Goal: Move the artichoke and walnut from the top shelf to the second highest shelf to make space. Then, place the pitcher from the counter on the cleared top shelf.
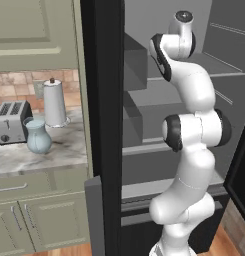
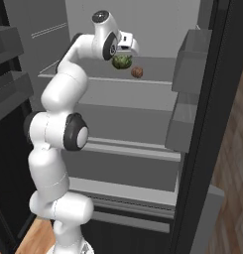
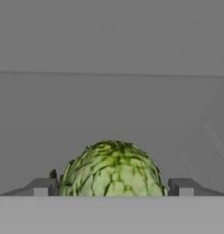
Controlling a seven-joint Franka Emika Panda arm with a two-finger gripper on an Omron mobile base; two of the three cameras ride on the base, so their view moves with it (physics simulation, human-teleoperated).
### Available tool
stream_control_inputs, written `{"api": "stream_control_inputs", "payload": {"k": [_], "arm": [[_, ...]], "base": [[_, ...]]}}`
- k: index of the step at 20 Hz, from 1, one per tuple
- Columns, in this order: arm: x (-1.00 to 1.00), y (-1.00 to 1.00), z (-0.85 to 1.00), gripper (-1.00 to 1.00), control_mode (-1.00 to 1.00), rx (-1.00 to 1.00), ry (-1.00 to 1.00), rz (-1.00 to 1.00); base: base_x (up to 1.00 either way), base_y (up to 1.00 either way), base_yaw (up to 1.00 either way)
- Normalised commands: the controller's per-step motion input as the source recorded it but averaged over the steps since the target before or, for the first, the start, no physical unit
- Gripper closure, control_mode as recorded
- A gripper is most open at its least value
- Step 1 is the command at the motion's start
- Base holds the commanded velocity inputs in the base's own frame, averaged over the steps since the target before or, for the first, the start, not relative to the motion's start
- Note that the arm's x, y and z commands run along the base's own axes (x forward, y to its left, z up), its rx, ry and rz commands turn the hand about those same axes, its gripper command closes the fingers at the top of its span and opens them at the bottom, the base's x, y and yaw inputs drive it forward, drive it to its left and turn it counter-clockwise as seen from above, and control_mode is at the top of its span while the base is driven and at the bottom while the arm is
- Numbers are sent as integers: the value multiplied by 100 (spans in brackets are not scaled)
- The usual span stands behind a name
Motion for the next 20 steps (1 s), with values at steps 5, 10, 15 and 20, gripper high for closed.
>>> {"api": "stream_control_inputs", "payload": {"k": [5,10,15,20], "arm": [[-47,1,-58,100,-100,0,-20,0],[-88,6,-11,100,-100,0,-16,0],[-100,20,35,100,-100,0,-1,1],[-100,25,57,100,-100,-3,0,3]], "base": [[0,0,0],[0,0,0],[0,0,0],[0,0,0]]}}
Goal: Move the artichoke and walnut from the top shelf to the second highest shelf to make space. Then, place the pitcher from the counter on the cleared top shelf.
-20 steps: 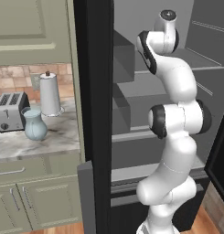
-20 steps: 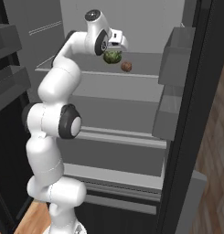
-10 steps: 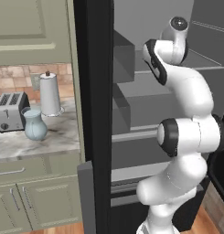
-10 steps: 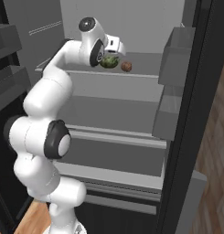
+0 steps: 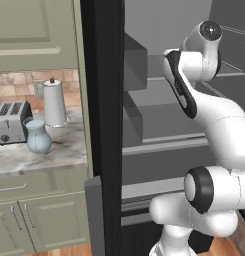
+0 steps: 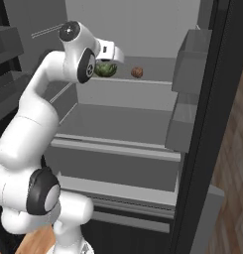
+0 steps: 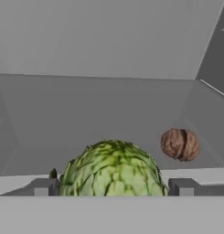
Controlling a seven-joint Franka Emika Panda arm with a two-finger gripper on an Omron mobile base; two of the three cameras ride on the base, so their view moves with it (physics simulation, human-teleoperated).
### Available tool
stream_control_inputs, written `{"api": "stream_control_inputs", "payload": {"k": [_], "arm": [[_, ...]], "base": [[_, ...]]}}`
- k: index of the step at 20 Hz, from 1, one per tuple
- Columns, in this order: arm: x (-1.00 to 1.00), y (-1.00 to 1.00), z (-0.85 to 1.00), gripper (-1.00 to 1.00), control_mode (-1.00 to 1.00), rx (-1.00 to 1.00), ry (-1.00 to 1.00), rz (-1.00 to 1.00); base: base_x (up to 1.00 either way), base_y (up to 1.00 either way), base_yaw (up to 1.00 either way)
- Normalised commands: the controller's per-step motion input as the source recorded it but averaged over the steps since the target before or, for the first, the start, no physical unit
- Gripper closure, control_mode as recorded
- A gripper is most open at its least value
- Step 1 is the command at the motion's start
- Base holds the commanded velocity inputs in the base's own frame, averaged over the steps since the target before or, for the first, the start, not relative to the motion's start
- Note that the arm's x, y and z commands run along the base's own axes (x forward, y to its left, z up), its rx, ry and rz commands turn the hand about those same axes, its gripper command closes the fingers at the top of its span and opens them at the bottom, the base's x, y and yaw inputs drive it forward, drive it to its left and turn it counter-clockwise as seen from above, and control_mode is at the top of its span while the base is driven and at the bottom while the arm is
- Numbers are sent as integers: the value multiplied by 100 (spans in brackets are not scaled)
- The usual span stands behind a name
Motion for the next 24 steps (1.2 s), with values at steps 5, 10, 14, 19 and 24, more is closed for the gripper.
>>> {"api": "stream_control_inputs", "payload": {"k": [5,10,14,19,24], "arm": [[-100,16,27,100,-100,-2,7,7],[-100,4,-41,100,-100,0,5,5],[-75,0,-100,100,-100,0,0,4],[-48,0,-98,100,-100,0,0,1],[-1,0,-58,100,-100,3,0,2]], "base": [[0,0,0],[0,0,0],[0,0,0],[0,0,0],[0,0,0]]}}
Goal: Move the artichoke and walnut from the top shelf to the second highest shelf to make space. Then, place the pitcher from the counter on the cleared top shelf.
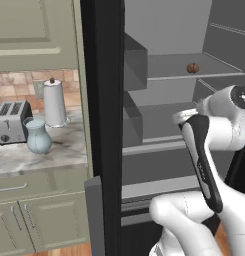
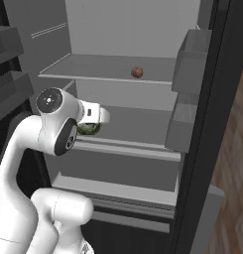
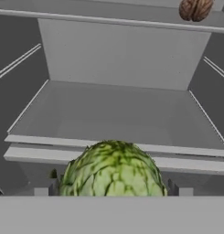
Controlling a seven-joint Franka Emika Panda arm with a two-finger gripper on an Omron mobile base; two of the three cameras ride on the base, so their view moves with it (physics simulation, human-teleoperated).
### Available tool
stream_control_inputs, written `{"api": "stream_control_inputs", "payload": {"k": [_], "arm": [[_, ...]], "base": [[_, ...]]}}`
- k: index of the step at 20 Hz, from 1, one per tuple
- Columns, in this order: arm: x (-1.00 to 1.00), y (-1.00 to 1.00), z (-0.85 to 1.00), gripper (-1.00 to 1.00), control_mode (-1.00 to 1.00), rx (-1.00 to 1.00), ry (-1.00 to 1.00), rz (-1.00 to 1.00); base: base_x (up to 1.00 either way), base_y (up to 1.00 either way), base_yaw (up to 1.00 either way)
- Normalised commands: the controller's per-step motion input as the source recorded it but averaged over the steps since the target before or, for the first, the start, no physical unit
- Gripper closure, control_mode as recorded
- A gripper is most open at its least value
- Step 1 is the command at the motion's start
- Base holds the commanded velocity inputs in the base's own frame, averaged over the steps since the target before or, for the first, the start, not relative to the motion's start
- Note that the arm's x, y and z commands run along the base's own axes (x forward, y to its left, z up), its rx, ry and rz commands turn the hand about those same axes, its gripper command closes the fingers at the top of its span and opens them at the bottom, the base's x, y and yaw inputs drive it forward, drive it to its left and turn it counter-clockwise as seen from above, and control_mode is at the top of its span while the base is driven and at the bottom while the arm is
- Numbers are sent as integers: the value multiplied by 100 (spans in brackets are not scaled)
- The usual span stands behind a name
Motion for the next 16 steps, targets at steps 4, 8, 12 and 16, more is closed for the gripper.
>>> {"api": "stream_control_inputs", "payload": {"k": [4,8,12,16], "arm": [[9,0,-6,100,-100,0,0,4],[37,11,-6,100,-100,0,1,5],[54,26,-17,100,-100,0,9,4],[72,23,-34,100,-100,0,14,1]], "base": [[0,0,0],[0,0,0],[0,0,0],[0,0,0]]}}
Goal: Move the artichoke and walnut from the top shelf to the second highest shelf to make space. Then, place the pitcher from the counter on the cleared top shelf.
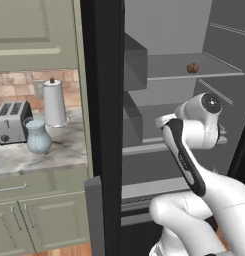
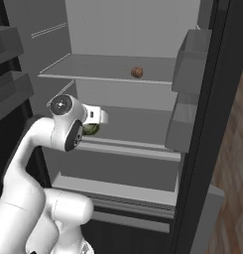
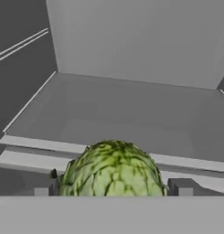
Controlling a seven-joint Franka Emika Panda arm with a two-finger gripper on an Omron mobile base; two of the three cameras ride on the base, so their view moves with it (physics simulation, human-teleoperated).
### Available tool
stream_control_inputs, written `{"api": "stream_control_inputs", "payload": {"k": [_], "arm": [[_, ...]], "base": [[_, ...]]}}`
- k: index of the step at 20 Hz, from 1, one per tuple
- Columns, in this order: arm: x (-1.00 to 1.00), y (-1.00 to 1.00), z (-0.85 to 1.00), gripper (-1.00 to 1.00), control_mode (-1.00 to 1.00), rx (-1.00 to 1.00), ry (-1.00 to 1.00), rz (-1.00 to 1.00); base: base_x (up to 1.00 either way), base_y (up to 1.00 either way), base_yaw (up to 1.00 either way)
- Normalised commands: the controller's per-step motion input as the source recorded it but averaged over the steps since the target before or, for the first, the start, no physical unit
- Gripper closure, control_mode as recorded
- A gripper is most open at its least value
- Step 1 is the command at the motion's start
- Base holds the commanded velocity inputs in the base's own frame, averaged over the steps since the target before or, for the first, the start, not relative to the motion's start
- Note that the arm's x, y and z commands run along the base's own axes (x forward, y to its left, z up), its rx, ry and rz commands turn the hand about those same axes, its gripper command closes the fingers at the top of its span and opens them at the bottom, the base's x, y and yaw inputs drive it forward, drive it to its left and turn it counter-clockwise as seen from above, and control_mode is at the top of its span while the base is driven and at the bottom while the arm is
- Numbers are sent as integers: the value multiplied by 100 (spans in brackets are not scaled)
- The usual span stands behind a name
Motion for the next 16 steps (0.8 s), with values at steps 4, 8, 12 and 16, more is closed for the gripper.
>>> {"api": "stream_control_inputs", "payload": {"k": [4,8,12,16], "arm": [[72,3,-39,100,-100,0,2,1],[64,0,-45,100,-100,3,-1,3],[56,0,-49,100,-100,3,-6,5],[72,3,-33,100,-100,1,-1,3]], "base": [[0,0,0],[0,0,0],[0,0,0],[0,0,0]]}}
